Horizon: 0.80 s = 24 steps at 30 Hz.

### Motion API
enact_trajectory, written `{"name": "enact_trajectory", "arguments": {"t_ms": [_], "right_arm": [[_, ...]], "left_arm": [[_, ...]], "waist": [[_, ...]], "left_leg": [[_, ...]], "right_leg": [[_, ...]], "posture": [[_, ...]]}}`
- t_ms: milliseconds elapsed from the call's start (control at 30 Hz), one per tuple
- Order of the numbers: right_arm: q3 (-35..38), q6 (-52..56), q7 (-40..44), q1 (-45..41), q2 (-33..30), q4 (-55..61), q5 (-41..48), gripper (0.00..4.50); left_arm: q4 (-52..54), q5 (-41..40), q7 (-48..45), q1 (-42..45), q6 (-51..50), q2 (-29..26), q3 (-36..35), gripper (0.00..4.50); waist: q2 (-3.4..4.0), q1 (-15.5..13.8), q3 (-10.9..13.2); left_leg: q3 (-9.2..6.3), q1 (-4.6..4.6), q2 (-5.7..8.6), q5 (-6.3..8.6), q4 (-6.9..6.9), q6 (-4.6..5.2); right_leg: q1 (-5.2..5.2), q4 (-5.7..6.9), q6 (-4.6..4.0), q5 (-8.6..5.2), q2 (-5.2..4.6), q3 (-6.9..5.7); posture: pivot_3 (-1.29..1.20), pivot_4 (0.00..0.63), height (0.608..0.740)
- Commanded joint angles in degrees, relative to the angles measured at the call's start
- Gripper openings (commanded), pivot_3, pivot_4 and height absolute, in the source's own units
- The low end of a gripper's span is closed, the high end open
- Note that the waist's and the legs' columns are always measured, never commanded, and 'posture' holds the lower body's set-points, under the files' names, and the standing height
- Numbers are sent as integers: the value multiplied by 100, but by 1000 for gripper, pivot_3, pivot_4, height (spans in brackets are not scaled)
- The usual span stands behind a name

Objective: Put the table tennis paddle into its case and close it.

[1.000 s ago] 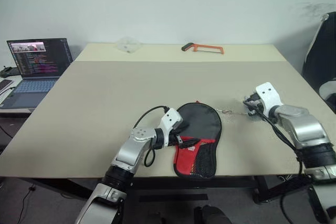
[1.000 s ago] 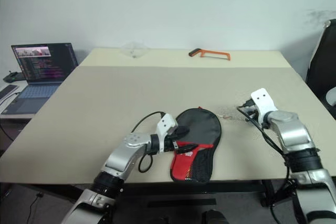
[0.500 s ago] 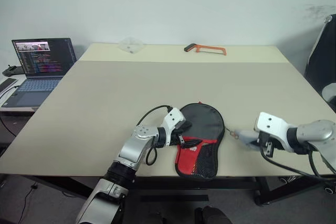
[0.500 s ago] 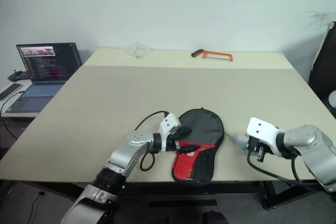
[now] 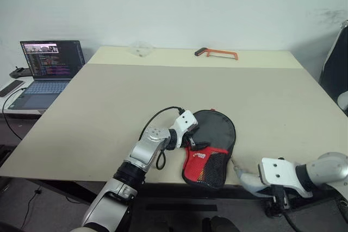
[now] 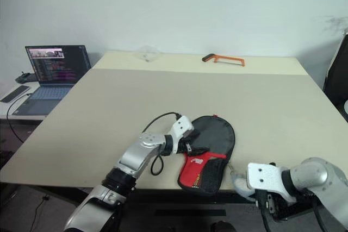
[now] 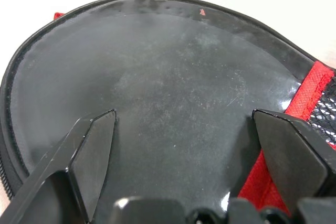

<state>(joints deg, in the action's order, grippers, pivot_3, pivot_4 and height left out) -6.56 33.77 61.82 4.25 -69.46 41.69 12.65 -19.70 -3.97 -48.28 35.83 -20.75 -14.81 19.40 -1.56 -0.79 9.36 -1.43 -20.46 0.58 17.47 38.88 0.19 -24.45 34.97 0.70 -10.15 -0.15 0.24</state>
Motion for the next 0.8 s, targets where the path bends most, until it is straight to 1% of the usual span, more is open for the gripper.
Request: {"name": "enact_trajectory", "arguments": {"t_ms": [33, 100, 133, 333, 467, 500, 633, 667, 700, 767, 800], "right_arm": [[-594, 27, 267, 219, -16, 455, 34, 385], [-811, 65, 245, 256, -4, 627, -6, 384], [-889, 105, 230, 246, 5, 697, -10, 384], [-1059, 191, 345, 252, -73, 1033, 122, 383], [-1107, 329, 215, 144, 73, 1011, 121, 366], [-1034, 377, 151, 87, 121, 930, 132, 366], [-281, 715, -15, -406, 325, 440, 463, 365], [-109, 835, -62, -562, 403, 318, 579, 365], [82, 893, 62, -629, 394, 214, 793, 365], [195, 803, 251, -696, 332, -2, 896, 1081], [191, 761, 302, -712, 301, -78, 891, 1342]], "left_arm": [[-660, 442, 63, -90, -170, -166, 258, 4500], [-773, 459, 42, -45, -169, -149, 322, 4500], [-804, 466, 19, -33, -170, -154, 347, 4500], [-871, 511, -156, 36, -200, -155, 438, 4500], [-790, 351, -282, 34, -293, -102, 317, 4500], [-748, 284, -332, 46, -329, -94, 264, 4500], [-266, -400, -976, 165, -449, -212, -218, 4500], [-75, -556, -1222, 173, -482, -315, -295, 4500], [272, -721, -1633, 123, -577, -585, -296, 4500], [830, -921, -2283, -1, -693, -1113, -262, 4500], [1011, -984, -2457, -49, -711, -1292, -266, 4500]], "waist": [[-4, -3, -3], [-7, -2, -3], [-6, 5, -3], [-6, 45, -43], [0, 44, -55], [-3, 44, -57], [-10, 61, -45], [-11, 75, -35], [-9, 98, -12], [-16, 133, 21], [-21, 138, 41]], "left_leg": [[-3, 11, 0, 1, 0, -1], [-9, 51, -2, 3, -2, -4], [-9, 56, -3, 4, -4, -5], [-6, 67, -10, 6, 0, -10], [-8, 66, -10, 13, -6, -20], [-9, 66, -11, 14, -6, -22], [-15, 55, -12, 20, -7, -30], [-17, 56, -12, 20, -7, -30], [-17, 55, -14, 20, -7, -30], [-13, 52, -19, 20, -9, -30], [-14, 54, -22, 20, -14, -30]], "right_leg": [[11, -1, -21, -16, -1, -7], [31, -1, -27, -24, -2, -22], [36, -1, -29, -27, -3, -24], [47, -1, -27, -34, -5, -17], [45, -1, -32, -46, -5, -37], [43, -1, -32, -46, -5, -40], [34, 0, -32, -47, -6, -50], [34, 0, -33, -47, -6, -53], [32, 0, -33, -48, -6, -55], [25, 2, -34, -48, -5, -58], [23, 4, -38, -51, -4, -62]], "posture": [[0, 150, 740], [0, 150, 740], [0, 150, 740], [0, 150, 740], [0, 150, 740], [0, 150, 740], [0, 150, 740], [0, 150, 740], [0, 150, 740], [0, 150, 740], [0, 150, 740]]}}
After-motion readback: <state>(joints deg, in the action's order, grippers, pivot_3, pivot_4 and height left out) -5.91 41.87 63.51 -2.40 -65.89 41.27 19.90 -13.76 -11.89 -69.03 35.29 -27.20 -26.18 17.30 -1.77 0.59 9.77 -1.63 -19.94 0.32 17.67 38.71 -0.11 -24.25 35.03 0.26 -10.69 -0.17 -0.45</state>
